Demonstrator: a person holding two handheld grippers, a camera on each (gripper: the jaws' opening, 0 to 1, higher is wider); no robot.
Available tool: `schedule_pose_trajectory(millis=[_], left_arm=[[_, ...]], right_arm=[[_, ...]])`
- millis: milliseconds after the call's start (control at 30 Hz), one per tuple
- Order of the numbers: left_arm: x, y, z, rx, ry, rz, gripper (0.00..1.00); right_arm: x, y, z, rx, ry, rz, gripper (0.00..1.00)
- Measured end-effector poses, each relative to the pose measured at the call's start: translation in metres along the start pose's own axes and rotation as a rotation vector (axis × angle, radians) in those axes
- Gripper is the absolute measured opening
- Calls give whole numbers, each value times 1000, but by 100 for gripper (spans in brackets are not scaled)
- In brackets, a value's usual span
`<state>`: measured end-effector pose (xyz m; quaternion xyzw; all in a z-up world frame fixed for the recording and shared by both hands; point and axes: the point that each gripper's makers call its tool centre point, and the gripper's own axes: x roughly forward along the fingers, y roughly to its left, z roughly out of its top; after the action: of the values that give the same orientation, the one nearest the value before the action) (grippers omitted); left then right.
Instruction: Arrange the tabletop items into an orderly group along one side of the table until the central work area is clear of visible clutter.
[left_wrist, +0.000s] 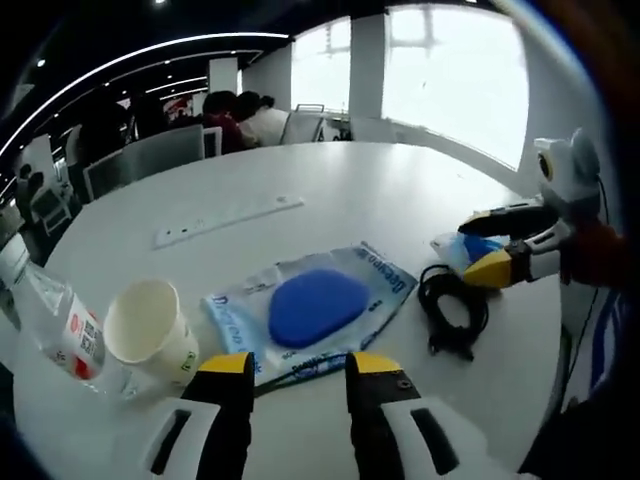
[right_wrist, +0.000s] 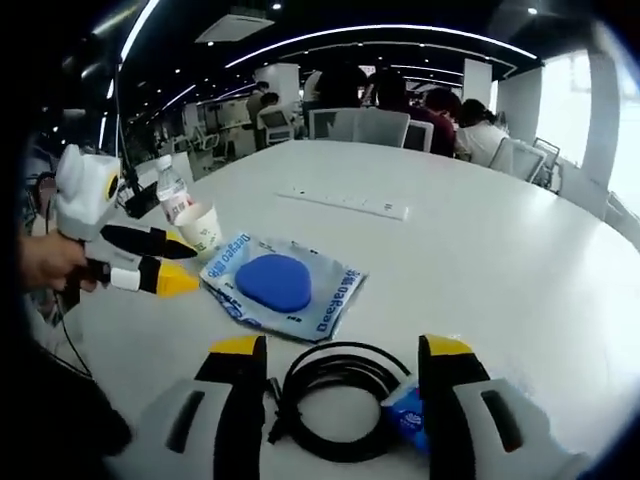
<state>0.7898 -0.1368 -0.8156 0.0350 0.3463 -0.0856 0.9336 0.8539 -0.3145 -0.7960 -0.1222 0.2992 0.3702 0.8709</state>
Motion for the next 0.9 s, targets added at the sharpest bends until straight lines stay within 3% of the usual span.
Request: schedule_pose_trajectory(millis=[367, 633, 900], left_arm=[[6, -39, 19, 75, -17, -97, 59], [14, -74, 37, 121, -44, -189, 70], [21, -106, 55, 171, -68, -260, 77]], right_arm=[[-38, -19, -16, 100, -9, -78, 84], [-62, -49, -35, 175, -17, -158, 96], [-80, -75, -54, 216, -13, -210, 98]])
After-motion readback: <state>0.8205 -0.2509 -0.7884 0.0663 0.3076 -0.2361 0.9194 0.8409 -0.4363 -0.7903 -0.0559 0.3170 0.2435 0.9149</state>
